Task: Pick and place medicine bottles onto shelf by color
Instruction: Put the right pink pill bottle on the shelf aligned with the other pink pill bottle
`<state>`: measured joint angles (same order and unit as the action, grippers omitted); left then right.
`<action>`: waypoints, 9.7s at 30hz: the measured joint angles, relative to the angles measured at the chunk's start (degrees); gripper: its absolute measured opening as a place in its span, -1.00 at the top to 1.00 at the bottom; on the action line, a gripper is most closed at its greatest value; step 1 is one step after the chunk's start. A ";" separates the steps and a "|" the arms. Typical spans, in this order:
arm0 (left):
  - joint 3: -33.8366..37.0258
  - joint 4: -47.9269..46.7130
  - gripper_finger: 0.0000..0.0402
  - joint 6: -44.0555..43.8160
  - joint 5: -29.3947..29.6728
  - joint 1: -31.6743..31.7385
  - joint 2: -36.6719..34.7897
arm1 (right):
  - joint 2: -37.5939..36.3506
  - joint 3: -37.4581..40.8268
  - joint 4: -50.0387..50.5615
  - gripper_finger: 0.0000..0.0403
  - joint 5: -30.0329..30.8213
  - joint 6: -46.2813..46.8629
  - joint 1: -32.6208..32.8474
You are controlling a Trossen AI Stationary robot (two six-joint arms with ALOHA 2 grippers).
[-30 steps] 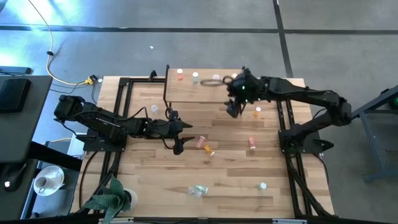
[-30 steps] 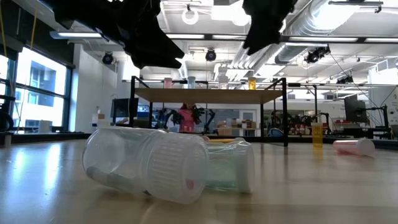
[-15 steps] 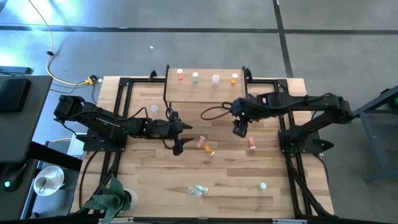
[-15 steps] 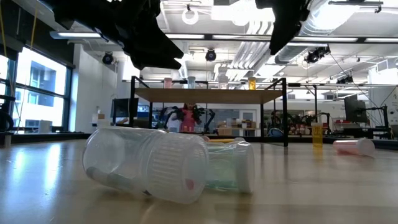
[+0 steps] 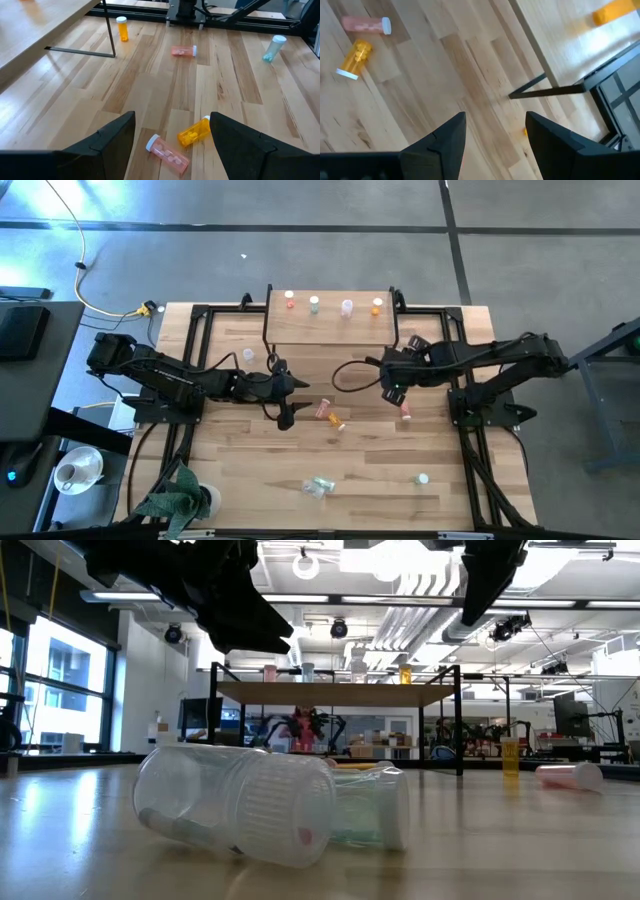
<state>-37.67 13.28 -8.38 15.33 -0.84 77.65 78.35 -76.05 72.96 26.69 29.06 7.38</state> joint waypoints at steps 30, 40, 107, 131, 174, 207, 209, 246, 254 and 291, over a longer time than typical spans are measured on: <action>0.00 -0.02 -0.22 -0.62 0.15 0.00 0.00 | -2.45 25.46 -9.80 0.02 -9.49 28.45 6.22; 0.00 -0.02 -0.22 -0.56 0.26 0.01 0.00 | -3.17 33.62 -20.30 0.02 -12.35 37.21 7.31; -0.01 0.40 -0.22 -9.53 -3.23 0.00 0.00 | -2.93 29.98 -68.28 0.59 -8.86 -31.80 6.18; 0.00 2.71 -0.22 -21.01 -5.77 0.01 0.02 | 16.64 11.37 -58.23 0.59 14.61 -79.66 11.11; 0.00 13.91 -0.09 -21.40 -10.21 0.17 5.11 | 23.61 7.76 -70.33 0.59 23.79 -105.08 13.78; 0.00 14.05 0.52 -18.58 -8.90 2.72 5.05 | 23.61 7.82 -70.96 0.22 24.03 -102.01 13.61; 0.00 13.77 0.53 -17.92 -9.11 3.65 5.05 | 23.61 7.82 -71.01 0.18 24.44 -101.36 13.61; 16.81 26.58 0.54 -3.94 -10.47 14.71 -11.90 | 9.56 7.80 -90.82 0.16 12.72 -69.40 0.00; 18.88 27.43 0.54 0.20 -13.58 14.27 -17.09 | 9.37 5.81 -91.71 0.16 -13.96 -44.83 -8.20; 18.88 26.84 0.54 4.08 -17.94 13.37 -17.25 | 15.82 2.29 -80.07 0.00 -37.82 -34.36 -13.95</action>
<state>-18.79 40.12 -4.29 -2.61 12.53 60.40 94.17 -73.76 -7.11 -11.12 -5.30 -6.57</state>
